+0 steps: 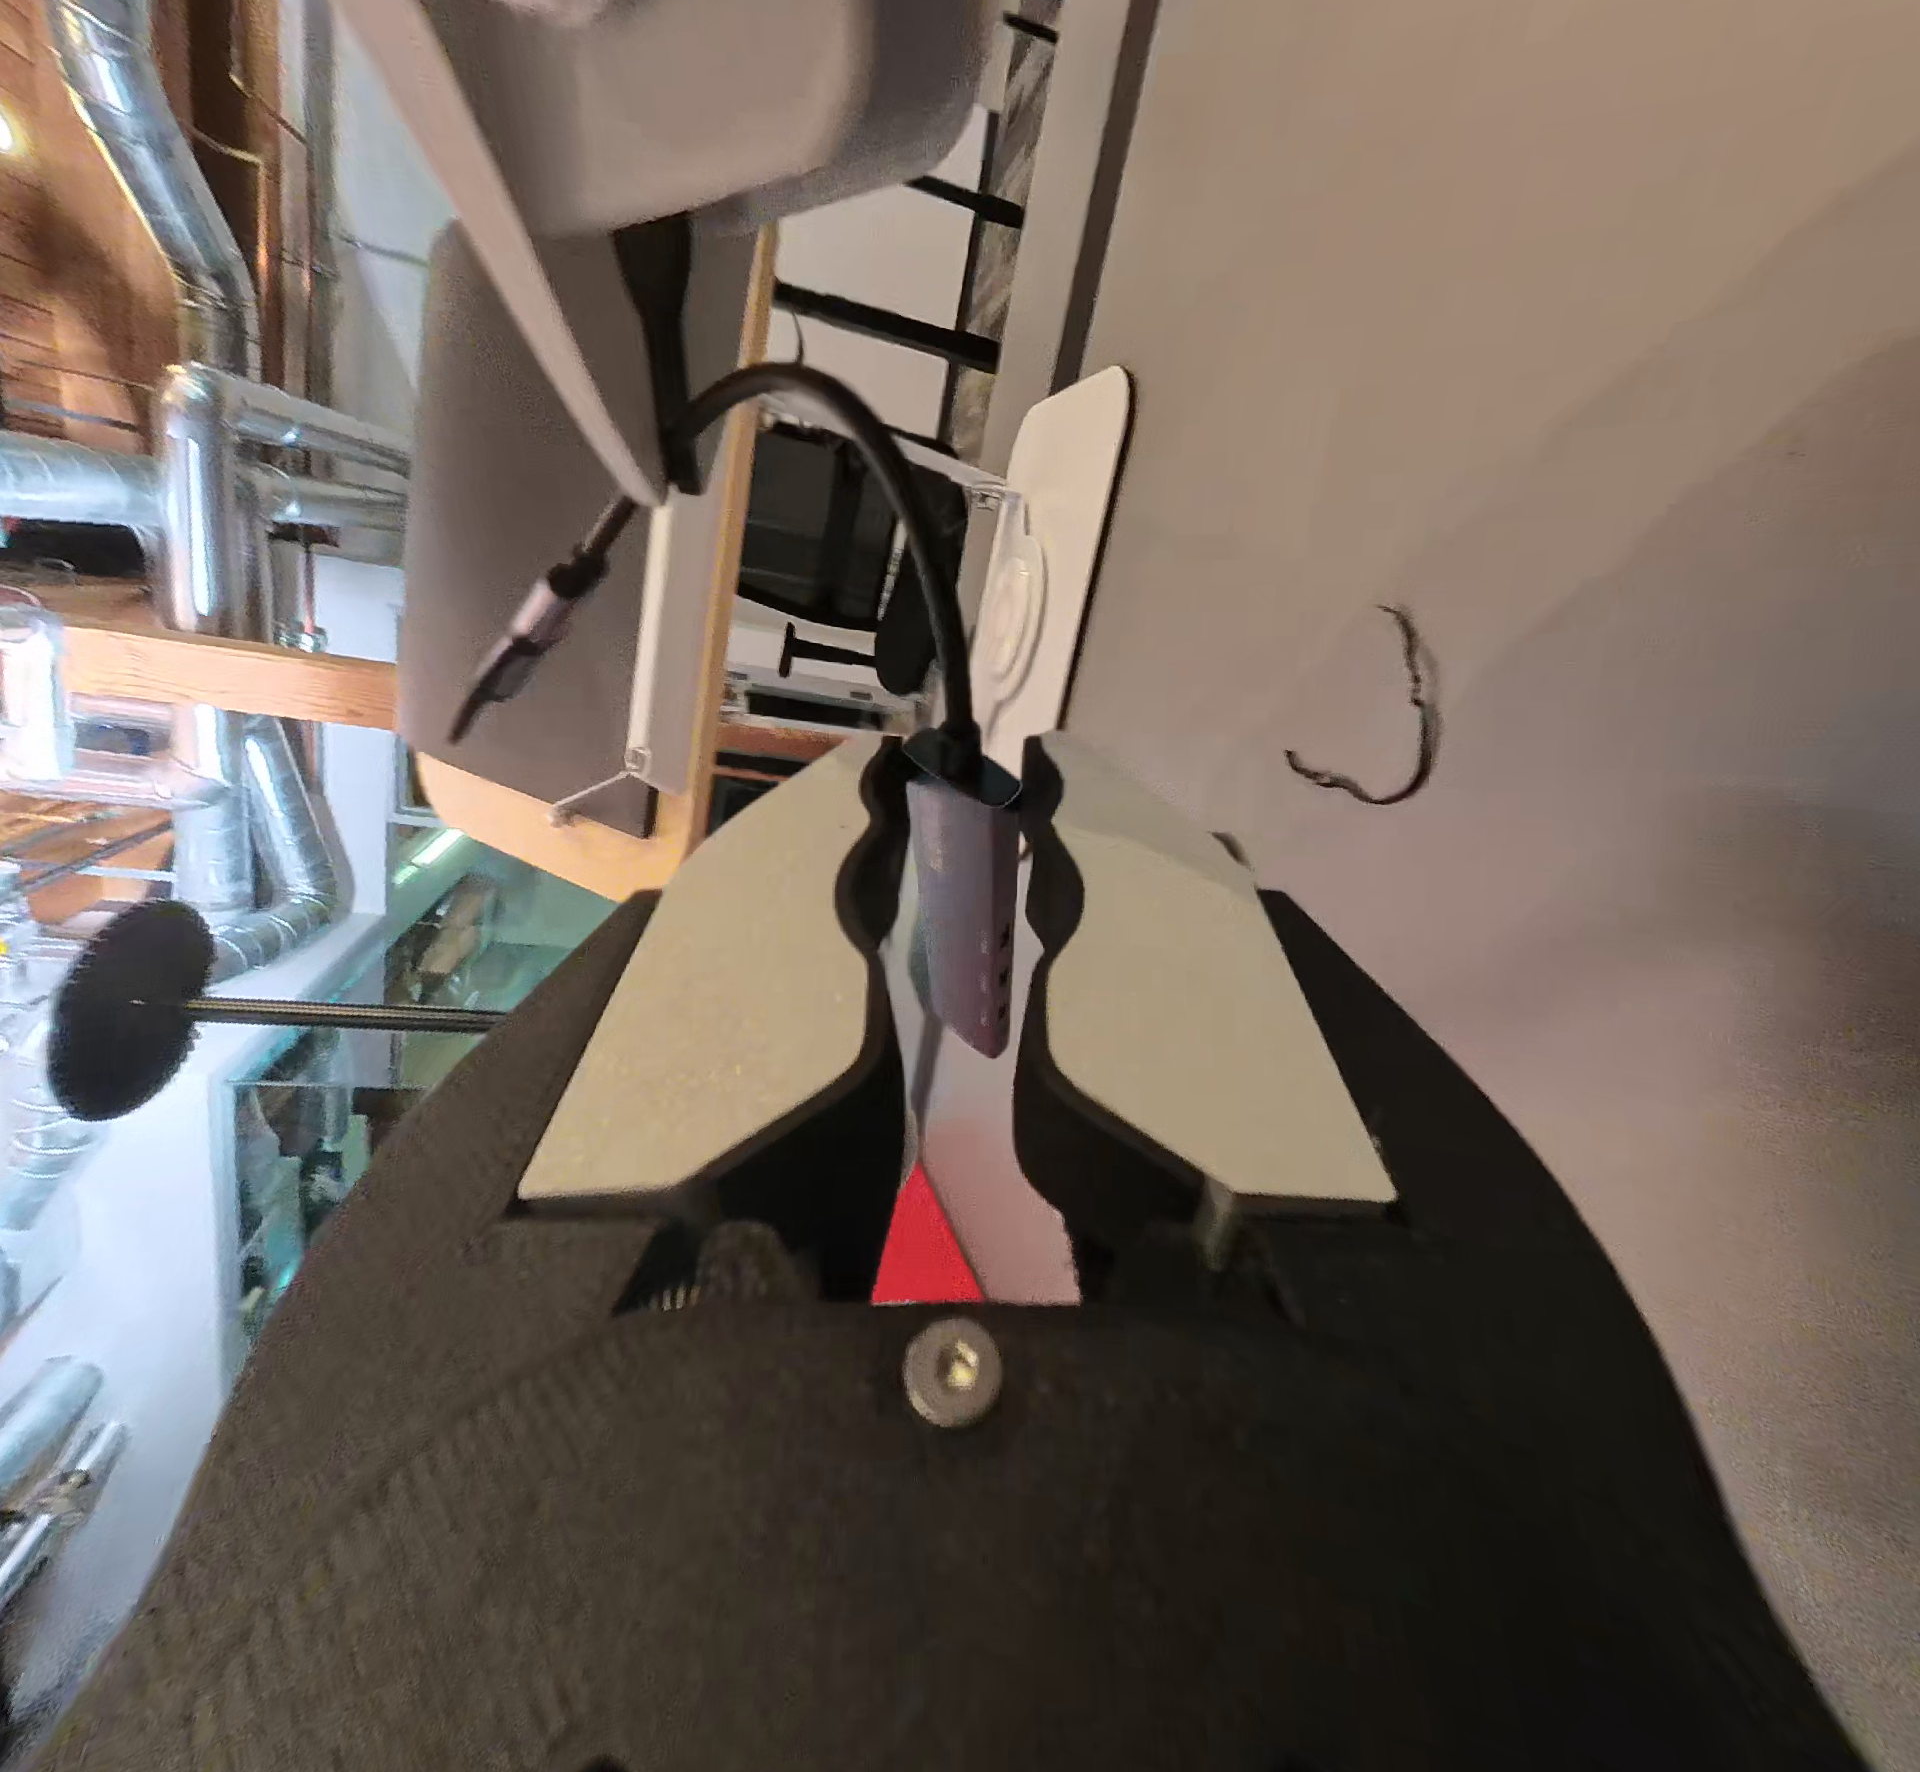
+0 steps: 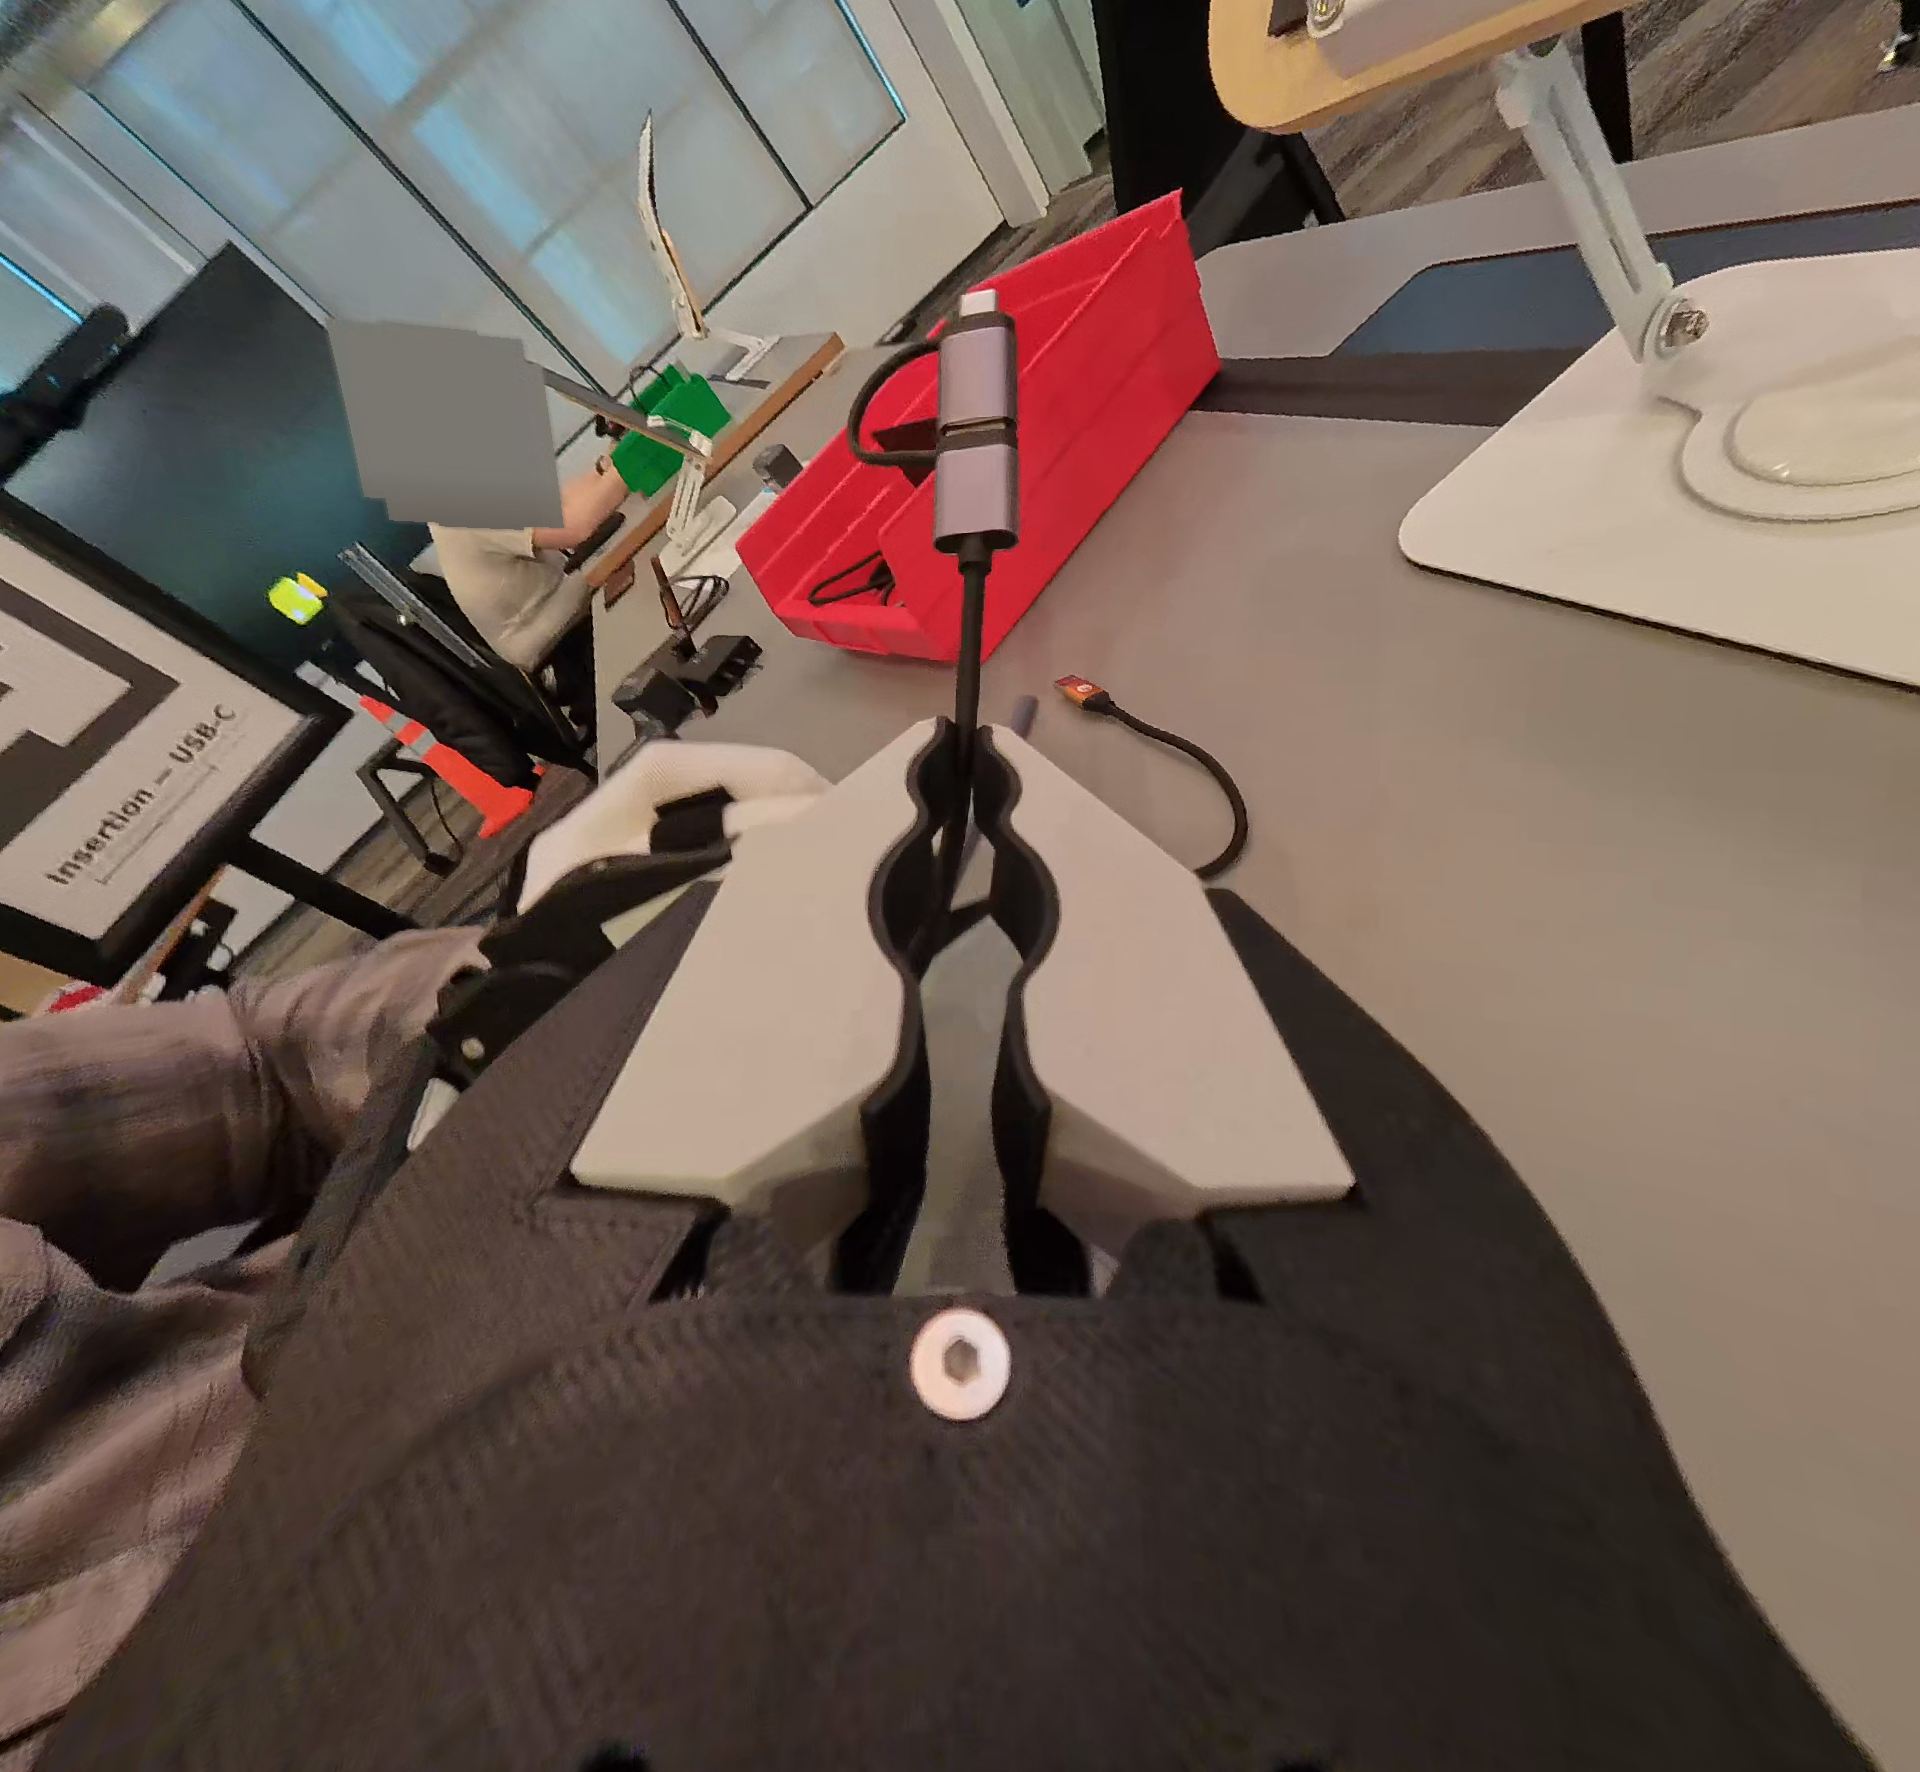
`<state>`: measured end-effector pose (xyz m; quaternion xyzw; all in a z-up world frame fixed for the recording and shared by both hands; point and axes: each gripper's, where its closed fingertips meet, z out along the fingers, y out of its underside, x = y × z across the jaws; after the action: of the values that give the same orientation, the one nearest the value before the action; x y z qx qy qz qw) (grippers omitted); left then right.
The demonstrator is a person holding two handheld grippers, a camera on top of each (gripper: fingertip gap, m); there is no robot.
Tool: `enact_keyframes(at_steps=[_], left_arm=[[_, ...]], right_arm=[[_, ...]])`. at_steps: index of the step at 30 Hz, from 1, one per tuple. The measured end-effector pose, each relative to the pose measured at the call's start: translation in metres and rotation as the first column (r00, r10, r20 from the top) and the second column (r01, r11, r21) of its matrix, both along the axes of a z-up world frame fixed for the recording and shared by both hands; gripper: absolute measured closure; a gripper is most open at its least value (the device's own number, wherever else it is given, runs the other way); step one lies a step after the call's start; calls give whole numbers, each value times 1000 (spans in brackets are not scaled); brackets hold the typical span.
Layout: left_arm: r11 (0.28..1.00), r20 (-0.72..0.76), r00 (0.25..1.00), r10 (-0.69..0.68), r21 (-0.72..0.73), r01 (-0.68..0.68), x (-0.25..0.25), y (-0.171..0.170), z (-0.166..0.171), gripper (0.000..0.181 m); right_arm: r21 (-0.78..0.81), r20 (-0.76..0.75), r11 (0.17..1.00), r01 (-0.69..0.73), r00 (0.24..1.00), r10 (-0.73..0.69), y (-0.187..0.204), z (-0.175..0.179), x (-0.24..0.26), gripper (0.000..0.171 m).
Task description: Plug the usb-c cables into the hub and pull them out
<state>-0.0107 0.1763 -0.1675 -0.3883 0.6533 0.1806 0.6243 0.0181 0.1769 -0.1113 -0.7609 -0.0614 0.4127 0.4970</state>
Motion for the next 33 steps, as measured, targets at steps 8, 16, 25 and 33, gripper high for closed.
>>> enact_keyframes(at_steps=[8,16,25,33], left_arm=[[997,-24,1000,14,81,-12,-3,20,30,161],[997,-19,1000,-11,77,12,8,20,36,172],[993,44,998,-41,110,36,10,13,34,167],[973,98,993,-69,226,45,10,15,46,148]], right_arm=[[-56,238,991,-118,963,128,-19,-9,-1,170],[-102,299,978,-184,932,206,-28,-28,-21,170],[-143,146,956,-257,950,278,-31,-37,-37,170],[-152,52,937,-314,944,325,-33,-33,-51,171]])
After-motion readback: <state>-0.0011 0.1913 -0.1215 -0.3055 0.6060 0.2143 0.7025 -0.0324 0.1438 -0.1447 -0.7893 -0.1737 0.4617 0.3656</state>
